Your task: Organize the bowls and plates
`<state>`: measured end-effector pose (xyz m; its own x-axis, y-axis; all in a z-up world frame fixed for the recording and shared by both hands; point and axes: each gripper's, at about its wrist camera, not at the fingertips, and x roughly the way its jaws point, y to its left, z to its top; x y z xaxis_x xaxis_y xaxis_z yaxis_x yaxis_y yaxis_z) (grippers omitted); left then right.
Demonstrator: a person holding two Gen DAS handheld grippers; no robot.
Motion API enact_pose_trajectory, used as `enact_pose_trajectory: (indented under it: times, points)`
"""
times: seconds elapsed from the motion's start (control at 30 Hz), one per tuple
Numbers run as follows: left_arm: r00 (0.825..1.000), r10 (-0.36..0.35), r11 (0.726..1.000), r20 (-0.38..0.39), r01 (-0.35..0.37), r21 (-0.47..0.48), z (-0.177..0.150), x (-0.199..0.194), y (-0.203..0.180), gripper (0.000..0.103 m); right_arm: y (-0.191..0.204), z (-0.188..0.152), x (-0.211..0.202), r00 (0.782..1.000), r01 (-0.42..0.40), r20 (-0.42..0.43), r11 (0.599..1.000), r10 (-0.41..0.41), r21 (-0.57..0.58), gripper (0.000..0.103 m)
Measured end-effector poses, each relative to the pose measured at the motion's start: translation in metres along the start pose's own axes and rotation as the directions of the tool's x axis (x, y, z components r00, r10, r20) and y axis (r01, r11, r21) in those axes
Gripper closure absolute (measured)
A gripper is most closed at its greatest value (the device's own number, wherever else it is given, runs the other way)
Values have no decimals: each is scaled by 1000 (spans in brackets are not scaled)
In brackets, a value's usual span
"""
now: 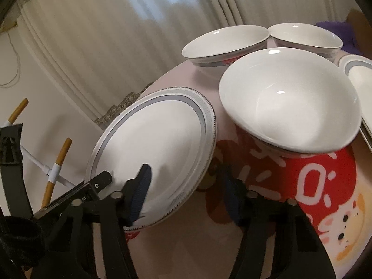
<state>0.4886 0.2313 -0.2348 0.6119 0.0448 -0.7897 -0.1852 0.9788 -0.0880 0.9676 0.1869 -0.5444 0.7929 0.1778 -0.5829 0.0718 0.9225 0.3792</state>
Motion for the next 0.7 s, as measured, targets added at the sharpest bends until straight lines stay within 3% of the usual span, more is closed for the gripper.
enact_pose_trajectory:
  times: [0.1,0.23,0.4,0.7]
  points:
    - [1000,7,1000,3,-7,-6,4,5,-1,71,-6,2,2,1000,-1,-7,1000,1,21,75]
    - [1000,2,1000,16,-2,-9,-3,5,5,73,-7,1,4,1000,-4,-15,1000,4,31,84]
    - [1000,-21,999,14,21,-35,-17,-6,17,78,-7,-3,4,999,-29,-14,998,30,50,86]
    - [1000,-18,1000,13,19,-19,-56,-48,23,78,-7,-17,-10,997,-38,-60,999,39,20,86]
